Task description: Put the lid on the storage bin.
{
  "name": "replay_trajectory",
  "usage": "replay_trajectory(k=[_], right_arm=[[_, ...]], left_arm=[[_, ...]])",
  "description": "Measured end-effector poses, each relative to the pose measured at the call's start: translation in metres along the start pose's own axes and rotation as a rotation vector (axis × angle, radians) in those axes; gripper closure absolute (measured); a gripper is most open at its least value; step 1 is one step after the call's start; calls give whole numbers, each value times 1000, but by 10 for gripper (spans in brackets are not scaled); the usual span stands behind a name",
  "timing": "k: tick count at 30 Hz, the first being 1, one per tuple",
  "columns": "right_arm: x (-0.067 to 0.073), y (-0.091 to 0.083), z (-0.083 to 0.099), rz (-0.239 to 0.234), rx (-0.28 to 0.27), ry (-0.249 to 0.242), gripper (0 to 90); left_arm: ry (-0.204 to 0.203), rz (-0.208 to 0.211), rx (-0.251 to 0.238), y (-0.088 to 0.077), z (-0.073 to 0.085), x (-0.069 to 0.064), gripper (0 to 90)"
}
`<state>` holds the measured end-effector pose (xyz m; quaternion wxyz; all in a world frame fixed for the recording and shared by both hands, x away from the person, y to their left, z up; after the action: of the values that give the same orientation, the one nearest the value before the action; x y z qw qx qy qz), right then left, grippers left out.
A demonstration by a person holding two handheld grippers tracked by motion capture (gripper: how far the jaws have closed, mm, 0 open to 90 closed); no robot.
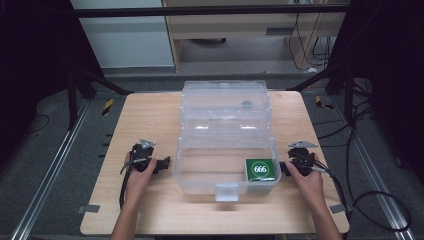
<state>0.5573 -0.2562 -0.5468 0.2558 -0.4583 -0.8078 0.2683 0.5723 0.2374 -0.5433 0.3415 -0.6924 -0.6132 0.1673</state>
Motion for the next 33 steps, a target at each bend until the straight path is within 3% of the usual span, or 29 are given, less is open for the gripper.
replay_trajectory(k=[2,6,7,9,11,12,13,14,15,16,17,18,19,20,21,22,23,26,28,30,31,32,33], right_arm=[[0,0,0,-1,-1,1,6],[1,-2,2,-38,6,-25,9],[1,-2,2,-38,6,-25,9],[0,-9,2,-45,31,-65,121],[2,-22,-1,-17,30,-128,119],[2,-22,-1,-17,30,-128,119],[4,-38,-7,5,24,-170,133],[4,-38,-7,5,24,-170,133],[6,-56,-16,48,48,-241,134],[6,-56,-16,48,48,-241,134],[9,-65,-21,70,63,-276,131],[16,-79,-33,79,89,-326,129],[16,-79,-33,79,89,-326,129],[24,-92,-45,54,122,-358,117],[24,-92,-45,54,122,-358,117],[31,-103,-58,25,139,-394,125],[31,-103,-58,25,139,-394,125],[44,-121,-88,-35,163,-447,174],[48,-125,-96,-36,170,-466,189],[59,-134,-120,-61,195,-536,251],[62,-135,-128,-68,205,-553,254],[65,-137,-137,-68,213,-567,258],[65,-137,-137,-68,213,-567,258]], left_arm=[[4,6,-1,-1,1,-1,0],[72,66,10,-6,2,-4,0],[72,66,10,-6,2,-4,0],[119,98,34,-12,5,-4,12],[143,110,37,-17,6,-3,45],[161,121,17,-21,6,-3,45],[208,139,-6,-33,4,0,47],[208,139,-6,-33,4,0,46],[238,154,-20,-45,0,2,45],[238,154,-20,-45,0,2,44],[259,162,-29,-52,-2,3,44],[313,175,-40,-67,-8,4,43],[313,175,-40,-67,-8,4,43],[333,178,-46,-75,-12,4,43],[351,190,-50,-83,-16,4,43],[375,223,-54,-100,-24,2,43],[375,223,-54,-100,-24,2,43],[425,258,-103,-133,-42,-3,25],[437,256,-113,-140,-47,-5,23],[472,278,-127,-153,-54,-10,27],[497,291,-128,-158,-57,-13,28],[548,290,-128,-166,-64,-21,29],[548,290,-128,-166,-64,-21,30]])
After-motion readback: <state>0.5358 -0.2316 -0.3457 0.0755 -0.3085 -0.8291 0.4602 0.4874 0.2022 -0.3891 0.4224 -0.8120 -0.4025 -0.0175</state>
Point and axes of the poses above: each handheld gripper's, and its own axes: y roughly forward along the jaws, z roughly out of its underside, x roughly to its left, the point moved 5 cm from there along y, roughly forward along the jaws, and after that the axes turned 14 degrees about -z, right-handed, at the moved point
